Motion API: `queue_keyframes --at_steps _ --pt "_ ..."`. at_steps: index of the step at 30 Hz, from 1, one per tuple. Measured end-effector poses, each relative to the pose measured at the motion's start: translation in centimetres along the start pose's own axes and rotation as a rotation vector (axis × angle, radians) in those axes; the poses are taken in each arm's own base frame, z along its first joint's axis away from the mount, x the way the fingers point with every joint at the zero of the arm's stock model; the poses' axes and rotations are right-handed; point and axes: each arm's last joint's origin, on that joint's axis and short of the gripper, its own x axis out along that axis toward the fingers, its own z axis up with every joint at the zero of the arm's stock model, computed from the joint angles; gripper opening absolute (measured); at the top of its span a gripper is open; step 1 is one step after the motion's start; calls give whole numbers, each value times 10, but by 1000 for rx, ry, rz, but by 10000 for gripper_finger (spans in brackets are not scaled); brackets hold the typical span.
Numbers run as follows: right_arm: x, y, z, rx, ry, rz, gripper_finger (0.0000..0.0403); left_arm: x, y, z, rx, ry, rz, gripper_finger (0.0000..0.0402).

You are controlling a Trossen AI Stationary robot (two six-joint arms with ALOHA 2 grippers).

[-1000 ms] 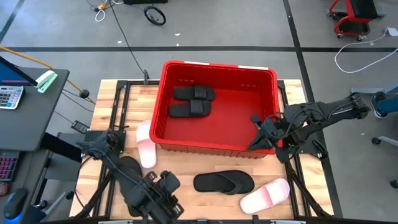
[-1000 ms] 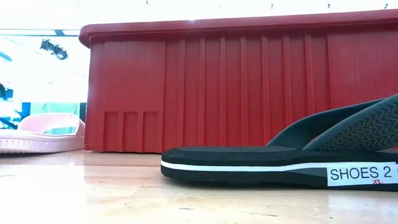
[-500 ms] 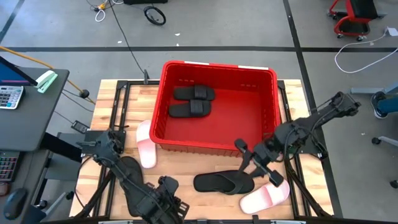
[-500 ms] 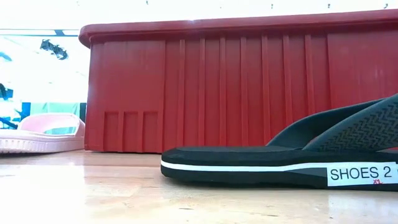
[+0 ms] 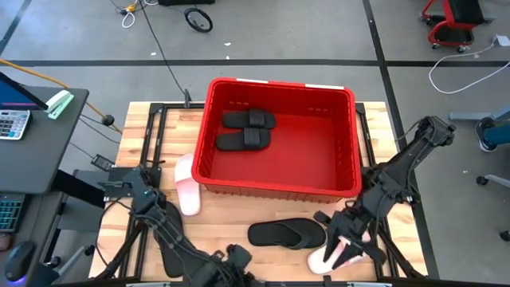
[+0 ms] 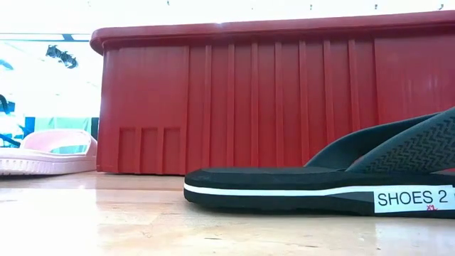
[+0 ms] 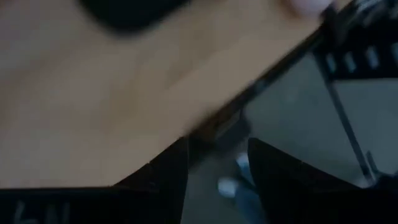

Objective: Pick and place slides into bin
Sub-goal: Put the right black slipper into the red bin

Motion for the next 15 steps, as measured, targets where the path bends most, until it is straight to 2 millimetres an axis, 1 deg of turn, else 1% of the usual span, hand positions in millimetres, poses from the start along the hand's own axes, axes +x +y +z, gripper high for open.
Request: queue_keyframes --at_steps 4,7,9,11,13,15 --pt "8 5 -17 13 93 -36 126 18 -8 21 91 -148 -41 171" --pt "13 7 -25 31 135 -43 126 35 -16 45 221 -195 -67 171" --pt "14 8 -27 85 137 -39 126 48 -22 65 297 -223 -99 172" --pt "14 10 -27 142 133 -42 126 56 -28 85 357 -260 -131 171" --pt "13 11 -27 162 125 -45 126 66 -31 104 367 -289 -154 172" --pt "11 14 -27 160 121 -37 126 73 -29 120 367 -286 -142 172"
